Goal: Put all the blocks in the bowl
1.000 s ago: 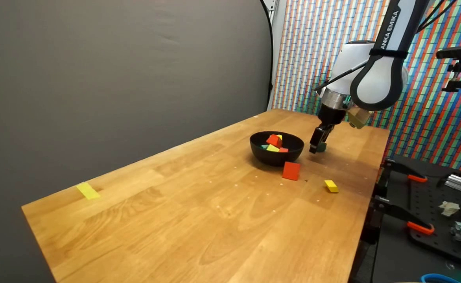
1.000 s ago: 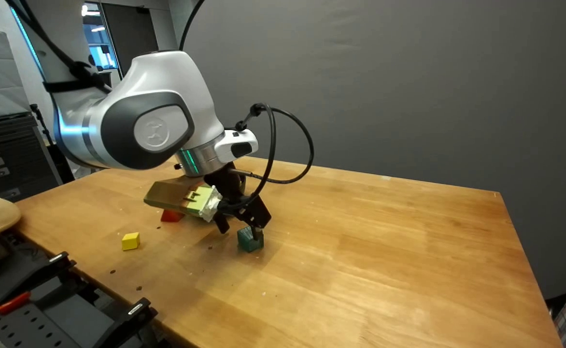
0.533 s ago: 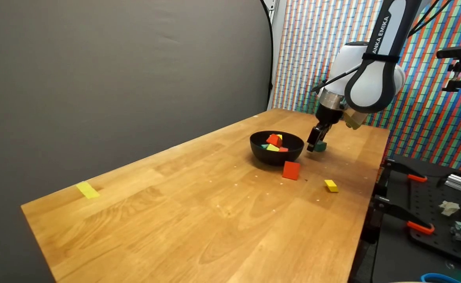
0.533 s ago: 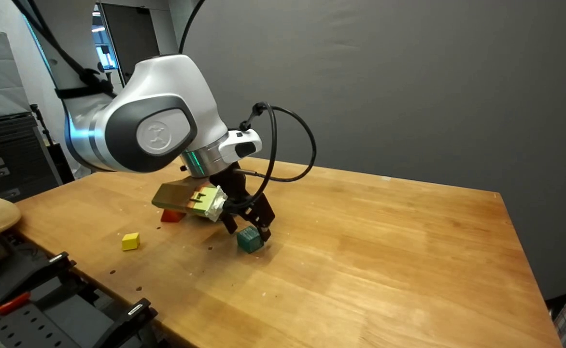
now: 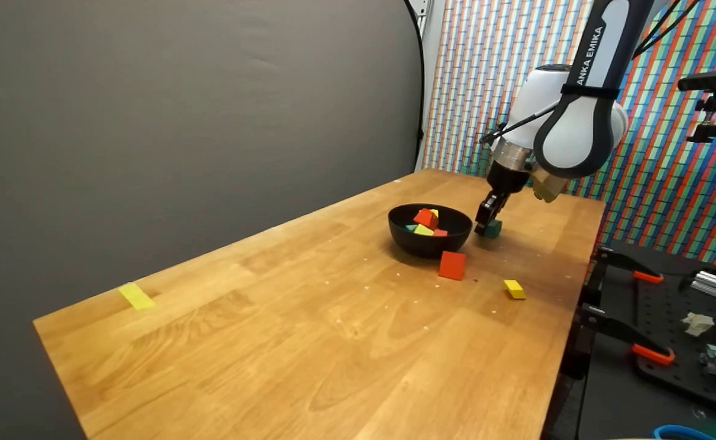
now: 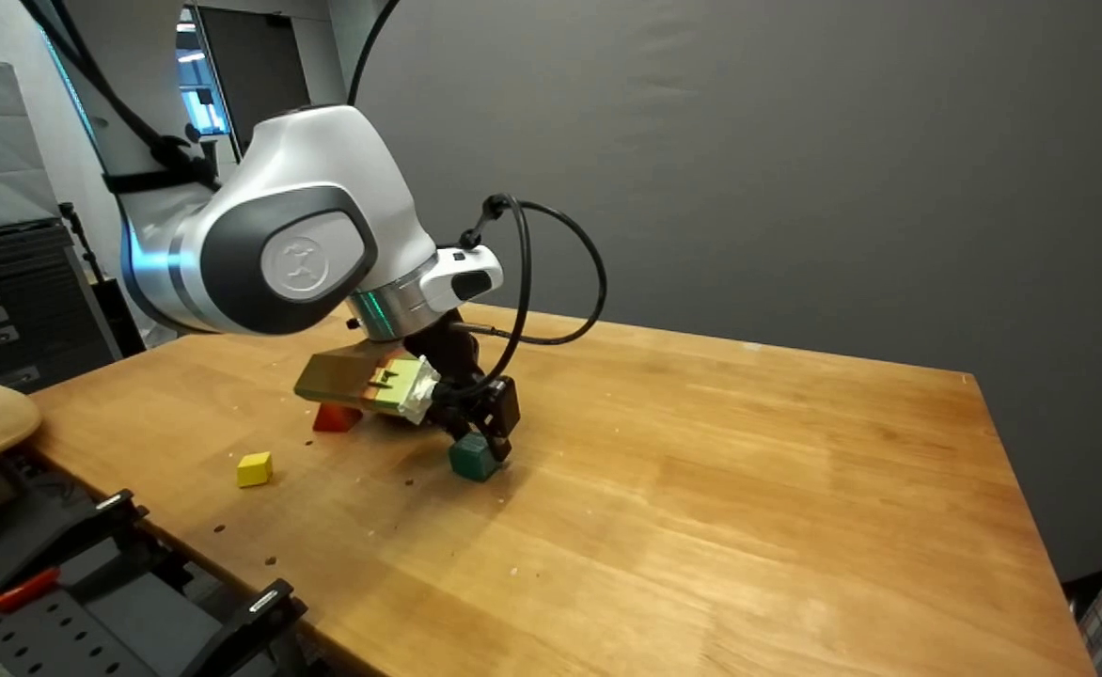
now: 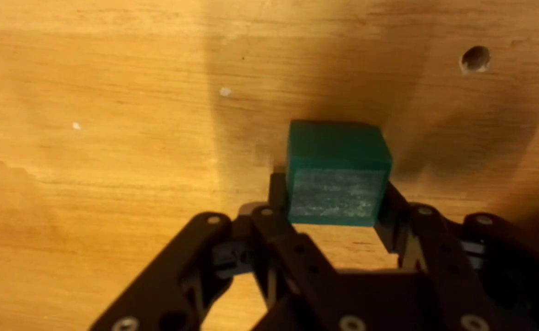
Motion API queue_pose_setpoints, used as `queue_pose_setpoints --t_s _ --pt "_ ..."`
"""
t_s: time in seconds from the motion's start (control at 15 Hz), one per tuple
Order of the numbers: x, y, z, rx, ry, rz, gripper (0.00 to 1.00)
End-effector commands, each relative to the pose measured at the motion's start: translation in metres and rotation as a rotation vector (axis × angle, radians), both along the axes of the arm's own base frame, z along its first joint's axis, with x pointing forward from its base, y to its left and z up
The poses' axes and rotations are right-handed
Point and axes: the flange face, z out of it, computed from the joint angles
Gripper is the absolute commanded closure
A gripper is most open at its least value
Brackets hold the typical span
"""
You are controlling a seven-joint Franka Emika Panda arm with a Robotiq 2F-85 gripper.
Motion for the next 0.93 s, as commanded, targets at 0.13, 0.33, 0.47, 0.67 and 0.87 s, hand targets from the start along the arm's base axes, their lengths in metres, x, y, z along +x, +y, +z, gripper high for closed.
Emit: queue_pose_setpoints --t_s 0.13,0.33,0.47,0.67,0.87 --pt "0.002 0.030 0.058 -0.026 -0.139 0.149 0.78" --pt "0.017 0.046 0.084 -0.100 -0.194 0.287 0.78" --pt "0.030 0.076 0.103 -0.124 -0.240 0.391 0.78" --pt "0.044 0.136 0.128 -0.082 -0.282 0.529 0.78" --pt "0.045 0.184 0.144 -0.024 -0.293 0.604 0.78"
